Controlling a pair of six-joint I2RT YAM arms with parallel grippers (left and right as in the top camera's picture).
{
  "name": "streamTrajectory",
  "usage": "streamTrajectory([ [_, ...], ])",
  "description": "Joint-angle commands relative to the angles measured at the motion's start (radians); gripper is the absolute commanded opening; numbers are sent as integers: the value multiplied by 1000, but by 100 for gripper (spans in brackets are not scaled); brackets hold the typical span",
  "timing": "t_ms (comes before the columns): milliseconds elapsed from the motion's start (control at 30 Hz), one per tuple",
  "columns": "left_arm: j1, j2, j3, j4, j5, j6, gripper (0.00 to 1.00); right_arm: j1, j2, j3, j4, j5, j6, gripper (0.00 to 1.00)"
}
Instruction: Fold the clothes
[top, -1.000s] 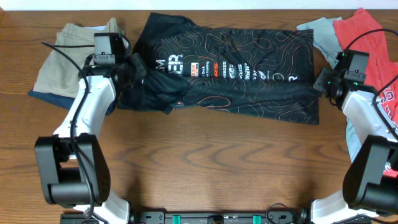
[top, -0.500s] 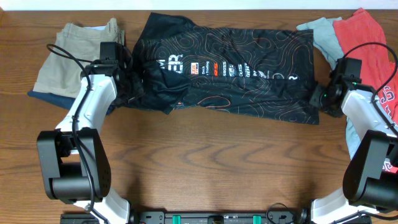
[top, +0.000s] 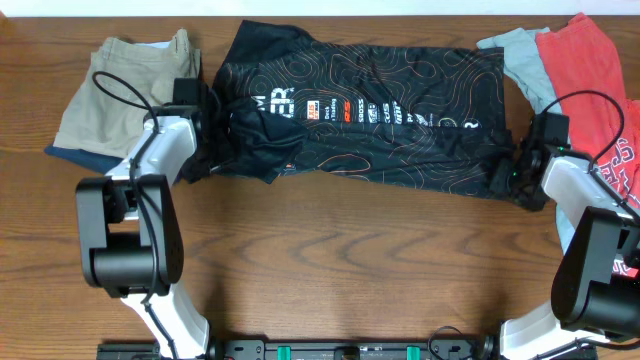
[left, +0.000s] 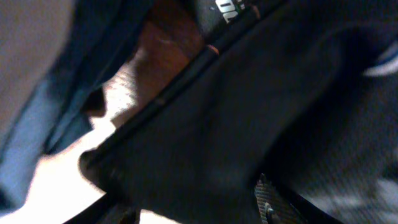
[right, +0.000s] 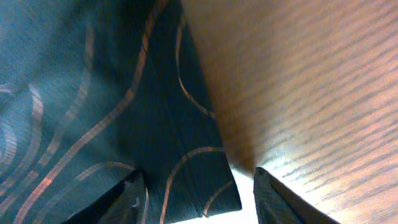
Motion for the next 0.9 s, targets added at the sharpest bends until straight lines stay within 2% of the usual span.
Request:
streamTrajectory([
  [0,4,29,-11,14,-19,-10,61,1,8,-18,7,14,2,35],
  [67,4,39,-11,26,-19,-10,61,1,8,-18,9,14,2,22],
  [133,4,44,-11,37,-19,-10,58,1,8,-18,8,14,2,16],
  [167,4,45,-11,40,-20,-9,52,1,8,-18,8,14,2,13],
  [233,4,45,-11,42,-20,-10,33,1,8,-18,6,15,2,3],
  [333,4,45,-11,18,-20,-9,7,1,8,-18,-2,29,2,1],
  [433,4,45,-11,-51,-19,-10,6,-2,8,-17,-34,85,4,1],
  [600,4,45,-11,-257,-19,-10,6,-12,8,-17,-144,150,7,1],
  [800,4,43,-11,-507,-20,-5,6,-23,8,-17,-351,219,143,1],
  [867,4,41,-11,-557,-20,-2,6,-33,6,-16,-388,224,149,1],
])
